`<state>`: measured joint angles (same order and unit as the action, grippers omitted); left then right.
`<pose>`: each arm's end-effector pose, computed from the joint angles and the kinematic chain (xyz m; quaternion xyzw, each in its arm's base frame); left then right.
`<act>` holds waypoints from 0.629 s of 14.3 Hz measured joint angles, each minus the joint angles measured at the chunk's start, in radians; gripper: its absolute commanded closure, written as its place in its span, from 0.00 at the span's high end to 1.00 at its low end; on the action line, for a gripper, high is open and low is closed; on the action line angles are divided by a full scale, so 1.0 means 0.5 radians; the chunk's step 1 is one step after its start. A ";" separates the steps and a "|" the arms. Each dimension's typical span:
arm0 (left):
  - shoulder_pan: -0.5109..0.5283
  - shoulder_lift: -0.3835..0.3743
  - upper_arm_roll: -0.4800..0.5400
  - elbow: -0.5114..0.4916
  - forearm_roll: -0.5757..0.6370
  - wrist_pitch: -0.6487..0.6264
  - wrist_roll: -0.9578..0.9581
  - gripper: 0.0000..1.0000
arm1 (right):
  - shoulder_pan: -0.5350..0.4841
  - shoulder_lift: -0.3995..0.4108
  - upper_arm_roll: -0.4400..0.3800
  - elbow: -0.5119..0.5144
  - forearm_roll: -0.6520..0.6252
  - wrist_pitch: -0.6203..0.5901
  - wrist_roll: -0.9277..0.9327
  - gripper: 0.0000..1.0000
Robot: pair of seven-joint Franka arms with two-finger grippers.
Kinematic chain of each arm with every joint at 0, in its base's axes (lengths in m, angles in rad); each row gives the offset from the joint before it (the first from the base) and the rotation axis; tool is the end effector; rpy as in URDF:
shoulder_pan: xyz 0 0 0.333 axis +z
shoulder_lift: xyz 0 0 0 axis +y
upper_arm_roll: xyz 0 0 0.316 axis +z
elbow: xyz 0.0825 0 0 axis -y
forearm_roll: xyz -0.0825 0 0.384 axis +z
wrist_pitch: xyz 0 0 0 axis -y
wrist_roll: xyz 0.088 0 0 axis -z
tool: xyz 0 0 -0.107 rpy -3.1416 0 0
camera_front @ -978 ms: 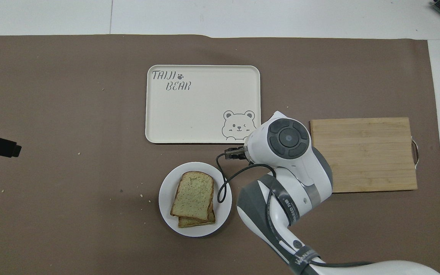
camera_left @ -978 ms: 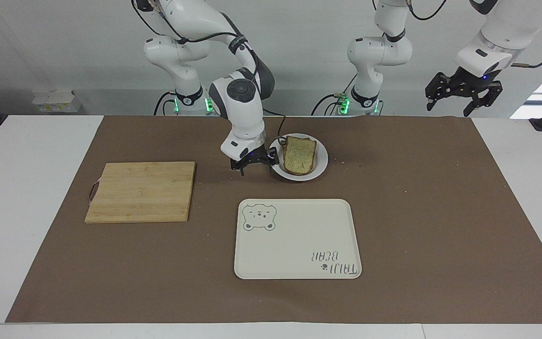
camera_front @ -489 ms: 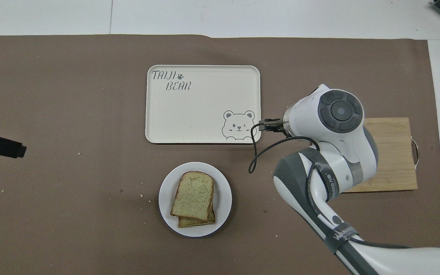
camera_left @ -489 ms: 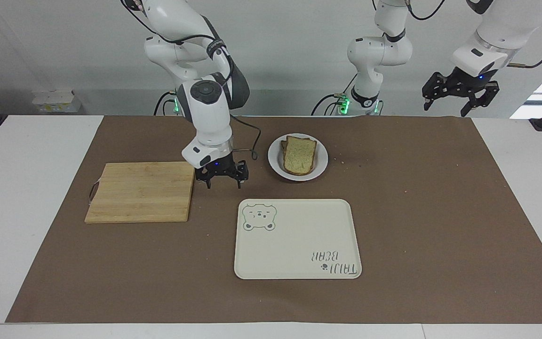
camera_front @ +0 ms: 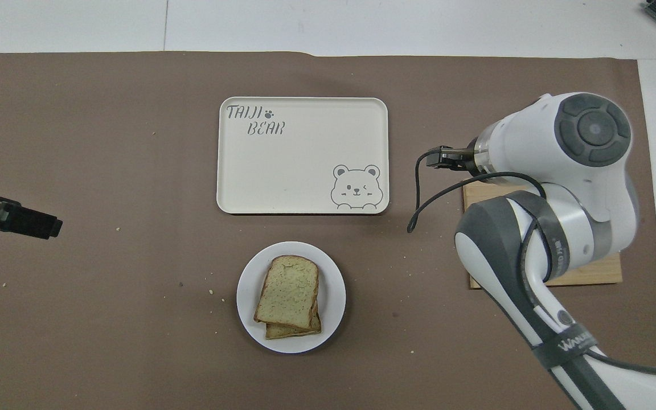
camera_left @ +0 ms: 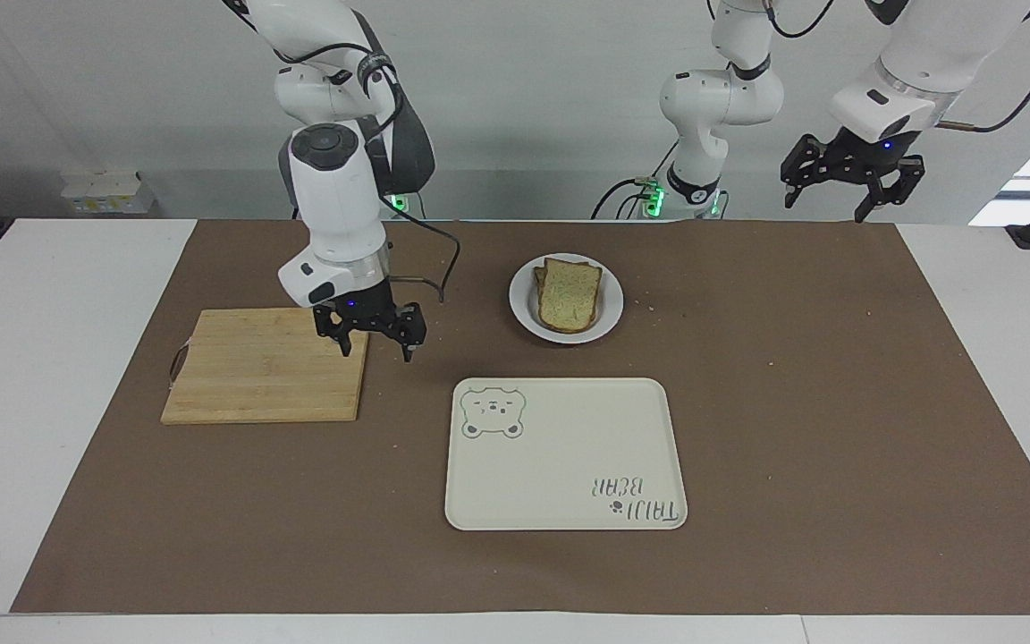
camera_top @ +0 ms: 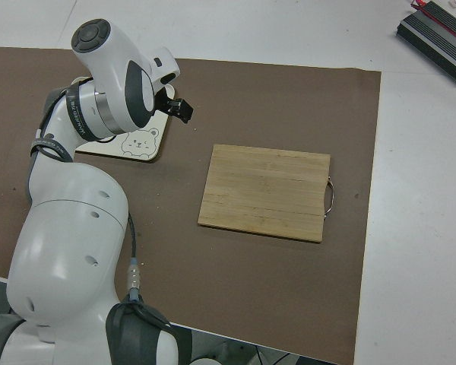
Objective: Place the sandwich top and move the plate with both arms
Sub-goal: 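Withdraw the right gripper while the left gripper reaches toward the plate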
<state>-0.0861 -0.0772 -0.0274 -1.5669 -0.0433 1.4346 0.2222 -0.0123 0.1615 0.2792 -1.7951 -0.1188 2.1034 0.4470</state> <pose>0.5119 -0.0641 0.6562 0.9850 -0.1692 -0.0264 0.0219 0.6027 0.1502 0.4743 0.9943 -0.0670 0.0829 0.0026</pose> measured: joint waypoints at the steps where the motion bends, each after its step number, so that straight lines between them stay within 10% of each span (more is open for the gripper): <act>1: 0.001 0.000 0.004 0.000 -0.025 0.000 0.000 1.00 | -0.009 -0.028 0.000 0.004 0.000 -0.025 0.000 1.00; 9: 0.084 -0.035 0.040 -0.613 -0.667 0.450 0.003 1.00 | -0.035 -0.352 -0.101 0.017 0.028 -0.285 0.000 1.00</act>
<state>-0.0440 -0.0948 -0.0075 -1.8733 -0.3767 1.6599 0.2238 -0.0300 -0.0143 0.2285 -1.7866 -0.1050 1.9610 0.4471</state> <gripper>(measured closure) 0.000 0.000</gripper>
